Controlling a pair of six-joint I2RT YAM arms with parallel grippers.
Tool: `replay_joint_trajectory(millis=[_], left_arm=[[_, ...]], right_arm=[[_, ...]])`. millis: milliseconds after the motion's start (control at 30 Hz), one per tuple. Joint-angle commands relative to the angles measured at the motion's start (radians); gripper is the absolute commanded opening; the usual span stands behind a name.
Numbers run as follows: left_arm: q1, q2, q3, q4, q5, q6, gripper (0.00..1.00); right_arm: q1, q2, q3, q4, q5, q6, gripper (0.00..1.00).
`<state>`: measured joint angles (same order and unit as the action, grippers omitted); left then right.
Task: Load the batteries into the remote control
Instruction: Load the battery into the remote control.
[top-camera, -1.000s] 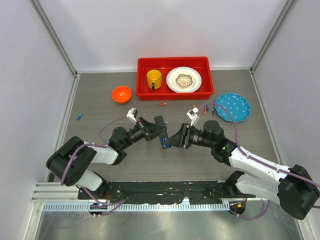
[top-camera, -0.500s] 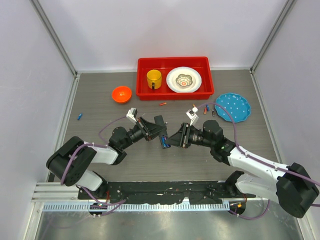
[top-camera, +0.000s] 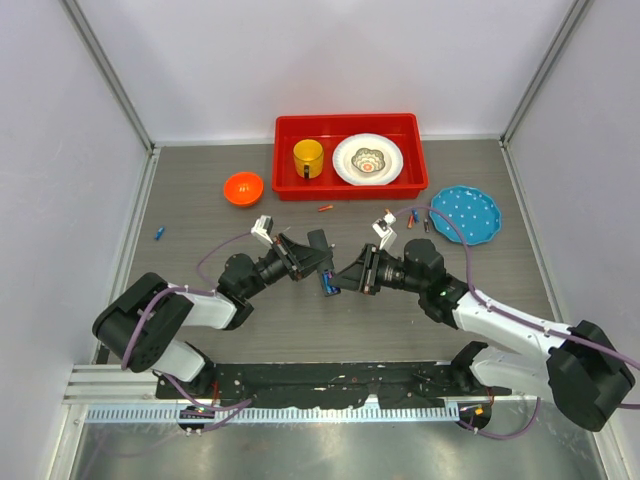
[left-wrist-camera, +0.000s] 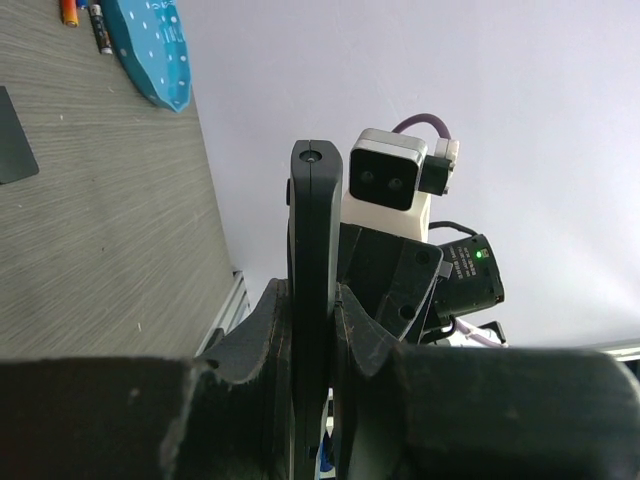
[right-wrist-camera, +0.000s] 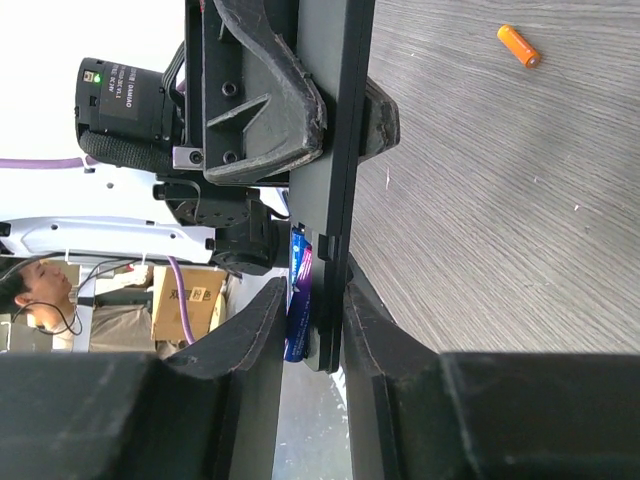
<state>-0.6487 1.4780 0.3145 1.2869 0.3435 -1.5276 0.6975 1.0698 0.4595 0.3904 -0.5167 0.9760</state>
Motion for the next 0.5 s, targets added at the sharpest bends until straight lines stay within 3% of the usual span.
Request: replay_joint_trajectory(millis=[0,200,467], left_arm=[[-0.031,-0.027,0.023,0.259,0.026,-0.016,0.00],[-0.037,-0.024,0.020,0.259,0.020,-0.011,0.00],[-0.055,-0.013,0.023,0.259,0.012,-0.002,0.00]], right_arm=[[-0.001,0.018,0.024,0.062,0.033,-0.011,0.24],[-0.003,0.038,0.031,0.076,0.038,0.001,0.18],[-0.003,0.056,0.034,0.105,0.040,0.026,0.03]])
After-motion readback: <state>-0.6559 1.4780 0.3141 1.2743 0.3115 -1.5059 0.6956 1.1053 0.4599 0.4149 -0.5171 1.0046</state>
